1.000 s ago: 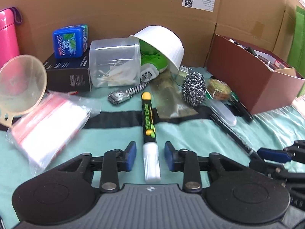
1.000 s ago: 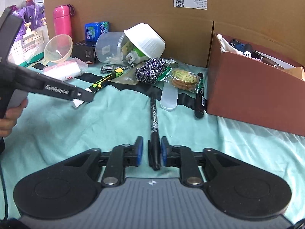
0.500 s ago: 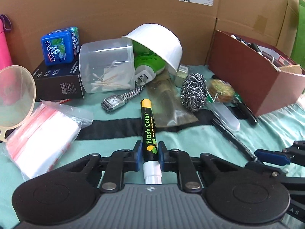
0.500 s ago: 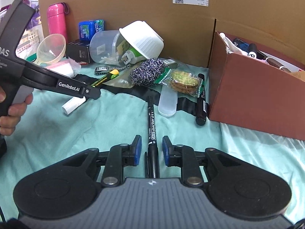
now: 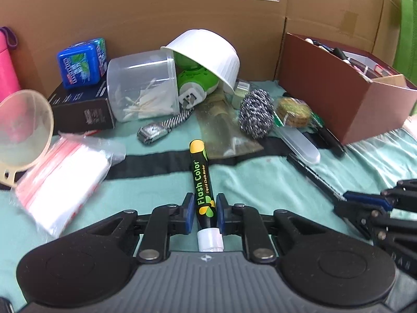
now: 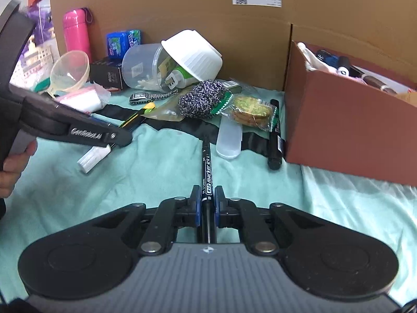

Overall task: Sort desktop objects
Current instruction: 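Lift the black marker with the right gripper while the left gripper lifts the yellow marker, then carry both markers into the brown box and open both grippers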

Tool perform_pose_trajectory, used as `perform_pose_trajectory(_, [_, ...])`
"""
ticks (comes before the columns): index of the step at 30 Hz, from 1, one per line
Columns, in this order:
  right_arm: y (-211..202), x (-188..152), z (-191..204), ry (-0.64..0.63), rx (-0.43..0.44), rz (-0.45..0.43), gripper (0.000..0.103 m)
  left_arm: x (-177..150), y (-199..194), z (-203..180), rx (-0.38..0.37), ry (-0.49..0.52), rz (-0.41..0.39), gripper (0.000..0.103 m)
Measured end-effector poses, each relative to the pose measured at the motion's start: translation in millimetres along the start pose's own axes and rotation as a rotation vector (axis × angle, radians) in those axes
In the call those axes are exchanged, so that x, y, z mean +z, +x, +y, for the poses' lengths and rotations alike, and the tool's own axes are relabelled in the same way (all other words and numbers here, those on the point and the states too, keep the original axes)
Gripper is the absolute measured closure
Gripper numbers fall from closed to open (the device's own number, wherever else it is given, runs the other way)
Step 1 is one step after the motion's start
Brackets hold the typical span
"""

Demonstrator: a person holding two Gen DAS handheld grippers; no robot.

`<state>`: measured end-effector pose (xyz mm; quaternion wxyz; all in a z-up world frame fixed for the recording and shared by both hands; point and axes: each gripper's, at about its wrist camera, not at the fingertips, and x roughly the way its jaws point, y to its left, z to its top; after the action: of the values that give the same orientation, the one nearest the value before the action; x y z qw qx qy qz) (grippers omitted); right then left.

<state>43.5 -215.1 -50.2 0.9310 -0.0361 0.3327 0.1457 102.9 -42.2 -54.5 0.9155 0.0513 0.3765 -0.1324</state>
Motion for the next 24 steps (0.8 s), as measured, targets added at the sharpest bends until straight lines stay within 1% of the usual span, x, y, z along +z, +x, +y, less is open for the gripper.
perform_pose_trajectory(2, [-6,-2,-2,0.017,0.013,-0.014,0.095,-6,-8,1,-0.022,-0.017,-0.001,0.087])
perform_pose_trajectory(6, [-22,-2,1,0.025,0.051,-0.049,0.095,-14,-28,2,-0.098,-0.055,-0.012,0.088])
perform_pose_trajectory(10, [-36,1,0,0.034,0.078,-0.085,0.095,-16,-45,-4,-0.133,-0.065,-0.036,0.088])
perform_pose_trajectory(16, [-57,11,-5,0.042,0.063,-0.159,0.095,3,-67,-22,-0.18,-0.036,-0.12,0.088])
perform_pose_trajectory(20, [-73,22,-13,0.052,0.036,-0.224,0.095,23,-78,-40,-0.23,-0.014,-0.182,0.088])
perform_pose_trajectory(24, [-87,32,-26,0.069,-0.002,-0.283,0.095,43,-83,-62,-0.276,0.011,-0.224,0.088])
